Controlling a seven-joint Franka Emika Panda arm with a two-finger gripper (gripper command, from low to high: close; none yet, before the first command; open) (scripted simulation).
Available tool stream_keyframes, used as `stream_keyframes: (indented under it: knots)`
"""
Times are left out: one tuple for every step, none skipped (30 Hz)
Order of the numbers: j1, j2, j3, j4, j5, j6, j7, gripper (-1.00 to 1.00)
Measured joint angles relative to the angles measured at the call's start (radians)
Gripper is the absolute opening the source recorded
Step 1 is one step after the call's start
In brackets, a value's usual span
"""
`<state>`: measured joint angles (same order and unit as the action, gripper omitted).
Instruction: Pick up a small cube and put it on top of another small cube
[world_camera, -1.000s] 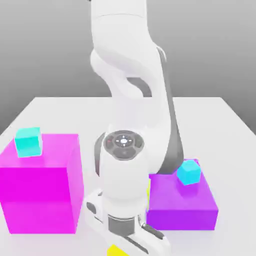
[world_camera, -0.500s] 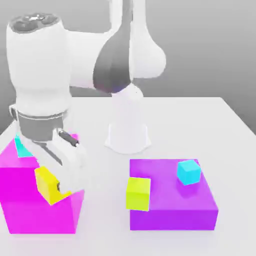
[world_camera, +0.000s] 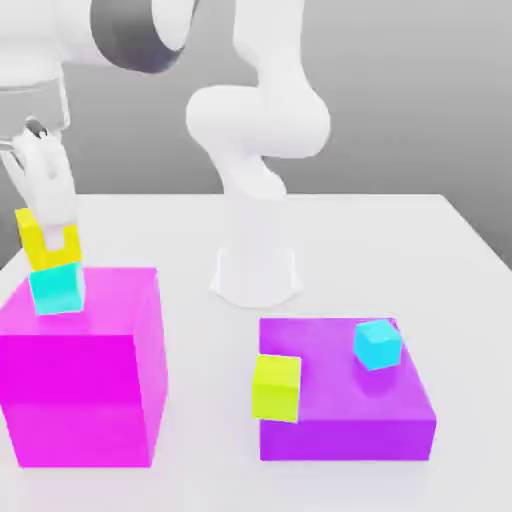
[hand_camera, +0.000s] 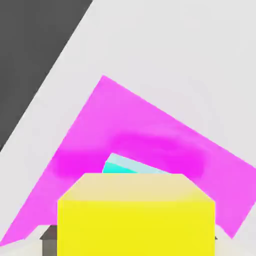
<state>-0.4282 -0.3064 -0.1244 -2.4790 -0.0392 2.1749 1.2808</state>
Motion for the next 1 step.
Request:
stream_keyframes:
  knots:
    - [0.0, 0.0, 0.0, 0.0, 0.0, 0.0, 0.0, 1.0]
